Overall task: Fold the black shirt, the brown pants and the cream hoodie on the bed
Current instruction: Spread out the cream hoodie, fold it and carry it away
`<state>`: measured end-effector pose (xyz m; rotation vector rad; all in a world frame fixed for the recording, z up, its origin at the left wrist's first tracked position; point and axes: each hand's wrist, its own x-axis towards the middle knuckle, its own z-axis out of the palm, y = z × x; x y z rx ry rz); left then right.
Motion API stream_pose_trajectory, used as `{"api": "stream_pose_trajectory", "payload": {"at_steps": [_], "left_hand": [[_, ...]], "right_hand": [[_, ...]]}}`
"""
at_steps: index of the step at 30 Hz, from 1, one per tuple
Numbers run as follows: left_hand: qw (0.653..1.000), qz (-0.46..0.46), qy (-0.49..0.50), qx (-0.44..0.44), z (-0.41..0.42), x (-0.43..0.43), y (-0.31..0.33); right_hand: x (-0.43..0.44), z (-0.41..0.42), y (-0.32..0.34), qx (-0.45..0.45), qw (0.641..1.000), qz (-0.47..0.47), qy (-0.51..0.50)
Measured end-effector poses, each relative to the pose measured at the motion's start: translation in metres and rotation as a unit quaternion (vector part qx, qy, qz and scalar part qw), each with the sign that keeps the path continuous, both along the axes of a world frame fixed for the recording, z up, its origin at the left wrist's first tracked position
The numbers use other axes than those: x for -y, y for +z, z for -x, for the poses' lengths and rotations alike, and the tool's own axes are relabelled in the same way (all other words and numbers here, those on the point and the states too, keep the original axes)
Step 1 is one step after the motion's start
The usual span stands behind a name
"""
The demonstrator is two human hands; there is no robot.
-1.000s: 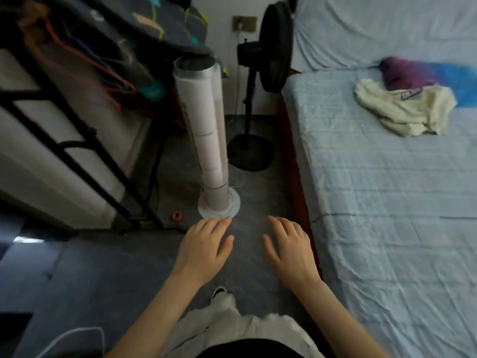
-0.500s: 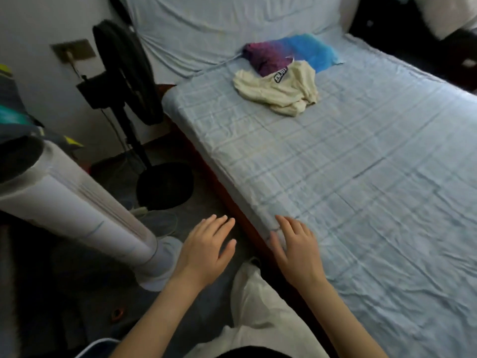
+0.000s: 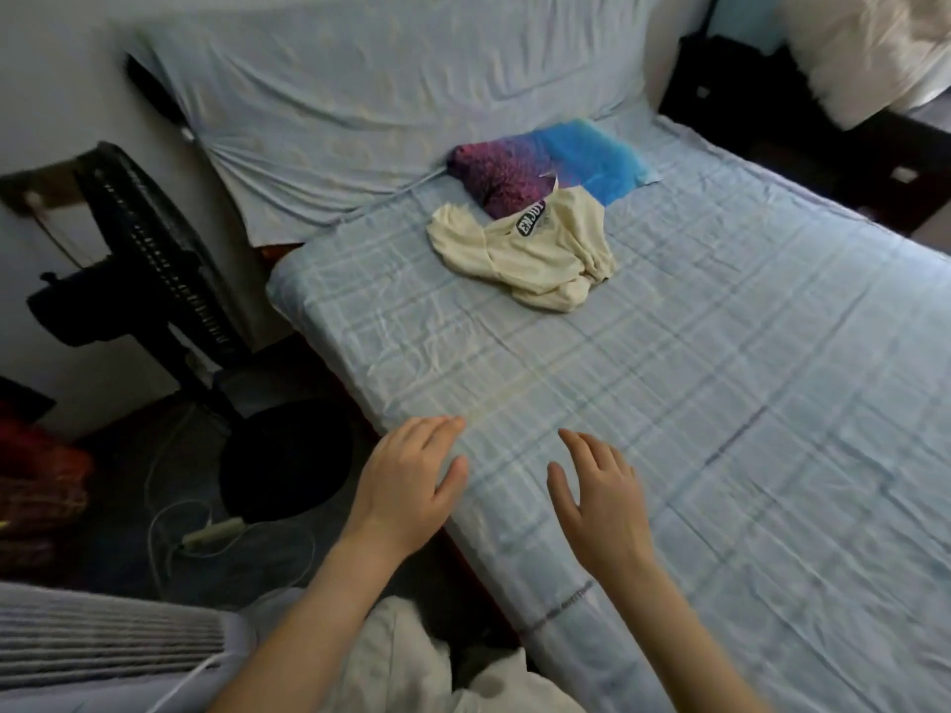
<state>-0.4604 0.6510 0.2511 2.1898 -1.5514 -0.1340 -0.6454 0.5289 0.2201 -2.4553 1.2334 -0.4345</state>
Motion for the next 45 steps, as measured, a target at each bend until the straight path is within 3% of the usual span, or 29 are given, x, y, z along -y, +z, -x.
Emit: {"api": "stream_pose_trajectory", "payload": {"at_steps": [9, 17, 26, 32, 37, 41, 45], "left_hand": [[0.997, -0.008, -0.075, 0.003, -0.115, 0.103, -0.034], [0.982, -0.005, -0.186, 0.008, -0.226, 0.199, -0.030], [0.988, 0.018, -0.152, -0.020, -0.274, 0.278, -0.060], [0.991, 0.034, -0.121, -0.047, -0.314, 0.382, -0.076], [0.990, 0.054, -0.080, -0.100, -0.360, 0.513, -0.117], [0.991, 0.032, -0.091, -0.087, -0.406, 0.617, -0.184], [0.991, -0.038, -0.124, -0.013, -0.451, 0.712, -0.271]], "right_hand": [[0.078, -0.111, -0.026, -0.012, 0.999, -0.005, -0.050], [0.139, -0.213, -0.011, 0.013, 0.989, -0.008, -0.144], [0.214, -0.253, -0.026, 0.016, 0.991, 0.010, -0.132], [0.308, -0.292, -0.046, 0.026, 0.990, 0.002, -0.139], [0.415, -0.345, -0.090, 0.030, 0.984, 0.011, -0.176], [0.511, -0.379, -0.160, 0.011, 0.976, 0.013, -0.219], [0.591, -0.390, -0.253, -0.161, 0.957, -0.044, -0.238]]}}
